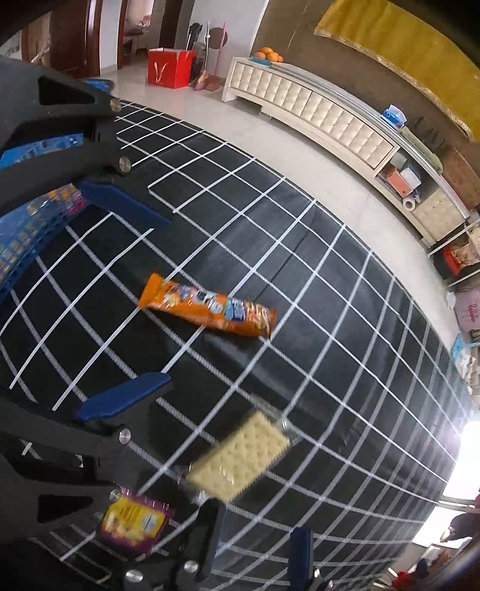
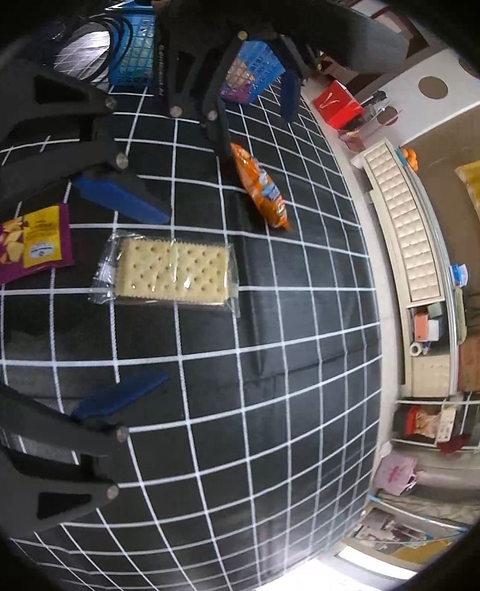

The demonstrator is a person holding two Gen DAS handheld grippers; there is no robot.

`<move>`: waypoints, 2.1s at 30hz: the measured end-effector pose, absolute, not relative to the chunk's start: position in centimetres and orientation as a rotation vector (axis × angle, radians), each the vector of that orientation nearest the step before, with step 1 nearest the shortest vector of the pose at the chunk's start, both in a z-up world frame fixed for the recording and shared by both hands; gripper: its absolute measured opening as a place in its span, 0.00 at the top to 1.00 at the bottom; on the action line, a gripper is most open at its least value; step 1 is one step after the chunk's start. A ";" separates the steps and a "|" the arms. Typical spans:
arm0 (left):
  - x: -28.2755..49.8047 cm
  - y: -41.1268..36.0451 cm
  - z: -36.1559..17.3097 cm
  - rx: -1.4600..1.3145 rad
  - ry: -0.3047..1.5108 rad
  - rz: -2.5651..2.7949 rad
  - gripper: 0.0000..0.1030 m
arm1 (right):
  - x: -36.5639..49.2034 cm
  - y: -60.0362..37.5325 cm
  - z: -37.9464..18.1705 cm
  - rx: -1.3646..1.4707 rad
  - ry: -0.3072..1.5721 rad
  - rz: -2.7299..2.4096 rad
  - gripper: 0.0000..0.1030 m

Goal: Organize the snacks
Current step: 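Grasp the orange stick snack with the left tool while the right tool grasps the cracker pack, then carry the orange stick snack with the left tool while the right tool carries the cracker pack over the basket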

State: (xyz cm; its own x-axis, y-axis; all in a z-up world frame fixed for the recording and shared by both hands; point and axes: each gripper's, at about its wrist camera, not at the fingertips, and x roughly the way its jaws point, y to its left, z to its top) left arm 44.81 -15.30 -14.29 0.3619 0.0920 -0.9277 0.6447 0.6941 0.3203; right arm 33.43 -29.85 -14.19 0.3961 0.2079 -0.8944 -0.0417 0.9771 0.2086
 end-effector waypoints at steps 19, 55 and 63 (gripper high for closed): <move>47.1 -16.0 -19.1 0.776 1.254 -0.478 0.82 | 34.5 -28.7 -16.1 0.225 1.178 0.175 0.18; 33.9 -8.3 -8.0 0.433 1.218 -0.352 0.87 | 28.3 -21.9 -4.3 0.022 1.038 0.265 0.54; 30.5 -4.3 -2.1 0.347 1.115 -0.341 0.87 | 25.5 -18.3 -0.7 -0.021 0.973 0.326 0.54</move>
State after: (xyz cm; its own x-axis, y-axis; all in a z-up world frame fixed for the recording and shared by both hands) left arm 30.48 -4.27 -2.10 0.4004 -0.0922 -0.9117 0.4334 0.8957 0.0998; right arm 25.53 -18.29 -0.74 0.5180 0.2621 -0.8143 -0.2810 0.9512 0.1275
